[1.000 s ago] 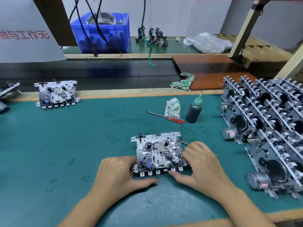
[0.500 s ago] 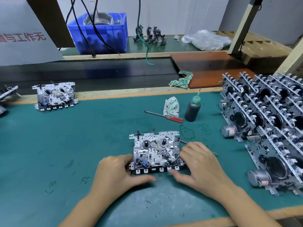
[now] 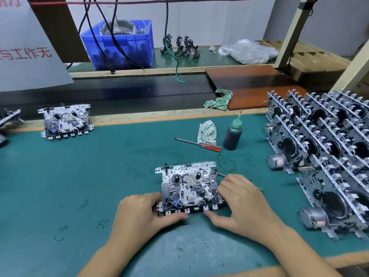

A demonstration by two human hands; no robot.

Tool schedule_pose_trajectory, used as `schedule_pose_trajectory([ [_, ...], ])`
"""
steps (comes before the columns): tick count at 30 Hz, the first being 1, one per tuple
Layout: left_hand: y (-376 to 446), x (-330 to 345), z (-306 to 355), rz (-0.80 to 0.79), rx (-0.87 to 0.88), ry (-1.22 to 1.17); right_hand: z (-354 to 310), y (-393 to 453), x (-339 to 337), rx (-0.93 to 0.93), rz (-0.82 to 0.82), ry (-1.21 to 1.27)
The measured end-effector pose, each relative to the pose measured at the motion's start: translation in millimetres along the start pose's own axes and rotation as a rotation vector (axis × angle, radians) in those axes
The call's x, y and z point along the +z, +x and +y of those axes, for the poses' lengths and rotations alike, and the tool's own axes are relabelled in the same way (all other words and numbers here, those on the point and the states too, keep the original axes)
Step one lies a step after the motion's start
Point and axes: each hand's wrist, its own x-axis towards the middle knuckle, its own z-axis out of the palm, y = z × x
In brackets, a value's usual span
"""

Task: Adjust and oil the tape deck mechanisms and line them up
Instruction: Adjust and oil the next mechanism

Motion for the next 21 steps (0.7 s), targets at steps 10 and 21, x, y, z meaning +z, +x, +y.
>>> schedule_pose_trajectory([
  [10, 48.5, -11.0, -3.1, 0.150, 0.011, 0.140, 26.9, 45.8, -15.9, 0.498, 0.197, 0.249],
  [21, 60.6, 13.1, -7.0, 0.140, 0.080, 0.251, 63.1, 73.6, 26.8, 0.945, 0.194, 0.801],
])
